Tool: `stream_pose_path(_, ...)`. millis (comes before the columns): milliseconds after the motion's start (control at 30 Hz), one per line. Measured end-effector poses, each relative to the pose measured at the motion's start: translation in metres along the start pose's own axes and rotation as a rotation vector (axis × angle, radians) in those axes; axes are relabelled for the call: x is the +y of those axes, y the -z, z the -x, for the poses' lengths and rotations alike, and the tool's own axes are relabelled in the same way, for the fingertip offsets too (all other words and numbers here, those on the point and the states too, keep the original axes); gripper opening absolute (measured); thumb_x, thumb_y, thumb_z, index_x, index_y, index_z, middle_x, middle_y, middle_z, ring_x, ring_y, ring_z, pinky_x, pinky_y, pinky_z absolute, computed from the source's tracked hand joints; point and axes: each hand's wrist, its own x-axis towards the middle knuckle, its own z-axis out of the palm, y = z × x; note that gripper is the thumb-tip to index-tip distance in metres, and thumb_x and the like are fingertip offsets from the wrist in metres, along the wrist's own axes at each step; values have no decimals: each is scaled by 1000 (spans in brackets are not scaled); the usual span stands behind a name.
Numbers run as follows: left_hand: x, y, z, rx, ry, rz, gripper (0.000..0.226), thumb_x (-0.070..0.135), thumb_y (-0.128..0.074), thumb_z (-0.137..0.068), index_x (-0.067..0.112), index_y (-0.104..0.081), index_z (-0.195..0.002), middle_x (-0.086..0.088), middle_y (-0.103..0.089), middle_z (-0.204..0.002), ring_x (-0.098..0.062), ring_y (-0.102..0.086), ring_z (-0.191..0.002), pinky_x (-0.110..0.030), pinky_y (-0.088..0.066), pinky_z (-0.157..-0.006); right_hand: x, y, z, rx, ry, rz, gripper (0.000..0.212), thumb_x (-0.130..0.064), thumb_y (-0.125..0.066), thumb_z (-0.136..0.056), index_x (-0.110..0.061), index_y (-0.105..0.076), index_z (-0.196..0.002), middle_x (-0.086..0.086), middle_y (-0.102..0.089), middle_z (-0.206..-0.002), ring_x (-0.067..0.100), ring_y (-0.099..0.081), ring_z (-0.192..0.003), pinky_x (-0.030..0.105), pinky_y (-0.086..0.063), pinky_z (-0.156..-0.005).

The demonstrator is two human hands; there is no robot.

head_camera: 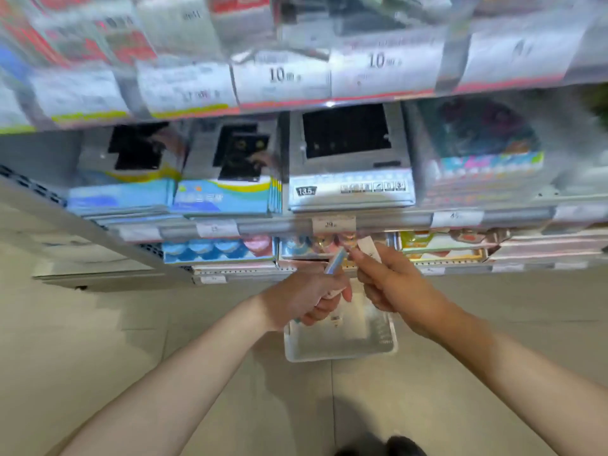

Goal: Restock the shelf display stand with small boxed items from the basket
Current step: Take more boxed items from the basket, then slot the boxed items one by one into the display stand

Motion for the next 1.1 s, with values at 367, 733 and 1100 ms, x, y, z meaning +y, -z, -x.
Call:
stream_pose_path(367,238,-21,243,-108,35,-254,23,29,-51,-89,14,-52,-71,8,-30,-36,-4,-22,-27,-5,-17,-37,-300,-44,159,-156,233,153,21,-12,-56,-88,-19,-53,-69,-8,-43,-39,2,-29,-32,14,-22,-34)
stream_pose_path(733,328,-43,378,236,-468,172,21,26,-59,-84,14,-49,-70,-3,-56,-55,-3,-27,-34,-13,-19,-35,-418,-54,245,-63,503,-54,18,-14,-52,-90,-20,-51,-73,-5,-46,-47,7,-23,-35,15,-13,-38)
stream_pose_path(1100,379,-48,411,438,-609,-212,12,-5,-68,-76,6,-65,-72,-1,-49,-50,-9,-34,-41,-16,-26,-41,-453,-38,268,20,661,255,10,-20,-62,-84,-21,-60,-75,-9,-49,-52,7,-34,-42,18,-27,-41)
